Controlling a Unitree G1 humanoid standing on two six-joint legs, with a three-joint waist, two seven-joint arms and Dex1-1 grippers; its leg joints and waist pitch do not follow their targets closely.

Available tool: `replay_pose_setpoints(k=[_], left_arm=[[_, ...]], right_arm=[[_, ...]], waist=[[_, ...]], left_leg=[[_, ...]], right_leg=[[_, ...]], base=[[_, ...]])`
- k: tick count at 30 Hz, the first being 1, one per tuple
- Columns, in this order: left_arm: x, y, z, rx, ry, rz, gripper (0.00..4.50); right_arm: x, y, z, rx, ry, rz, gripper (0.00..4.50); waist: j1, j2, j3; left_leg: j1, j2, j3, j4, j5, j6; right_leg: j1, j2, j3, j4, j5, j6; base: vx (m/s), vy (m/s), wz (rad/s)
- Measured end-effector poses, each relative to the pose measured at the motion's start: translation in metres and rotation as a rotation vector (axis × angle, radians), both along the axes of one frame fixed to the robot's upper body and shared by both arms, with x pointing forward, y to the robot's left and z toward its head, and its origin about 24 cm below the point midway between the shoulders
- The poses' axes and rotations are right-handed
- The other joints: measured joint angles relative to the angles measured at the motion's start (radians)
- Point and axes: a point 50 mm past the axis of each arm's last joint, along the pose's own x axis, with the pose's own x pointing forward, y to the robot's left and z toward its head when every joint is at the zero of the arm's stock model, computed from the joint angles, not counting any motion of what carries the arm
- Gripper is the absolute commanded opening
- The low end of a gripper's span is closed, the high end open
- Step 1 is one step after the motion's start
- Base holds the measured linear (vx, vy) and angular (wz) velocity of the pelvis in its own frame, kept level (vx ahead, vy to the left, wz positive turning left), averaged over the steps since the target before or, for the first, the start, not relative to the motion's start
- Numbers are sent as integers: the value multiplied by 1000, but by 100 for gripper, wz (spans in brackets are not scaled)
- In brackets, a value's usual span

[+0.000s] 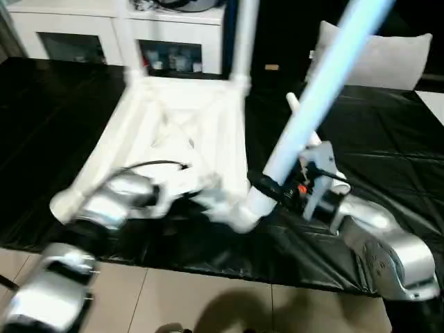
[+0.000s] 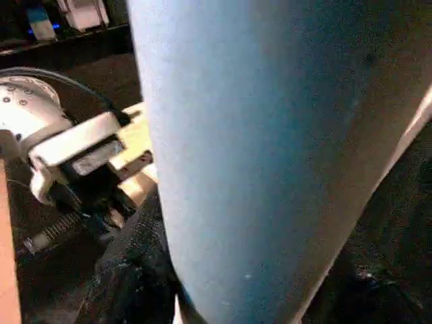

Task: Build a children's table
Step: Insert table leg to table base

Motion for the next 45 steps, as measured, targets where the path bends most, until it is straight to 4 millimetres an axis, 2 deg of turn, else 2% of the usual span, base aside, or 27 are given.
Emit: replay_pose_setpoints(k=[4,12,18,20,24,26,32,34,36,38,45], left_arm=[[2,-19,-1,-20,-29,54,0],[-3,-21,-2,-22,-77,7,0],[-5,-20,-2,-24,-83,5,0],[-5,-19,-2,-27,-78,9,44],[-6,-23,-3,-94,-64,29,68],[-5,-23,-4,-95,-74,46,97],[-2,-20,-5,-53,-88,69,100],[-2,-18,-6,-45,-84,73,72],[-2,-18,-6,-43,-80,69,65],[-2,-18,-6,-40,-74,63,30],[-3,-16,-4,-19,-64,20,6]], right_arm=[[6,-1,-2,-39,11,-13,189],[14,-2,-9,-116,28,-38,189],[19,-2,-9,-114,26,-46,189],[21,-1,-11,-109,29,-49,189],[22,-1,-10,-111,23,-54,189],[23,0,-10,-109,19,-55,189],[23,0,-10,-106,11,-55,189],[23,-1,-10,-108,9,-55,189],[24,-1,-10,-113,10,-58,189],[26,-2,-12,-116,21,-64,189],[32,-3,-15,-132,29,-73,189]], waist=[[0,3,-2],[5,11,-7],[5,12,-7],[4,12,-7],[5,12,-7],[6,12,-7],[5,12,-7],[2,12,-7],[1,12,-7],[2,12,-7],[0,11,-7]], left_leg=[[-1,0,1,0,-3,-1],[-3,0,1,-2,-5,4],[-2,0,1,-2,-5,3],[-2,0,1,-2,-5,3],[-3,0,1,-2,-5,3],[-2,0,1,-1,-5,3],[0,0,2,-1,-5,2],[0,0,2,0,-6,0],[0,0,2,0,-7,-1],[0,0,2,0,-7,-1],[0,0,2,0,-7,0]], right_leg=[[-1,0,0,0,0,0],[-4,0,1,0,-3,0],[-4,0,1,1,-3,0],[-4,0,1,1,-3,0],[-4,0,2,1,-3,0],[-4,0,2,1,-3,0],[-2,0,2,1,-3,0],[-2,0,2,1,-3,0],[-2,0,2,1,-3,0],[-2,0,2,1,-3,0],[-2,0,2,1,-3,1]], base=[[0,0,0],[0,0,0],[0,0,0],[0,0,0],[0,0,0],[0,0,0],[0,0,0],[0,0,0],[0,0,0],[0,0,0],[0,0,0]])
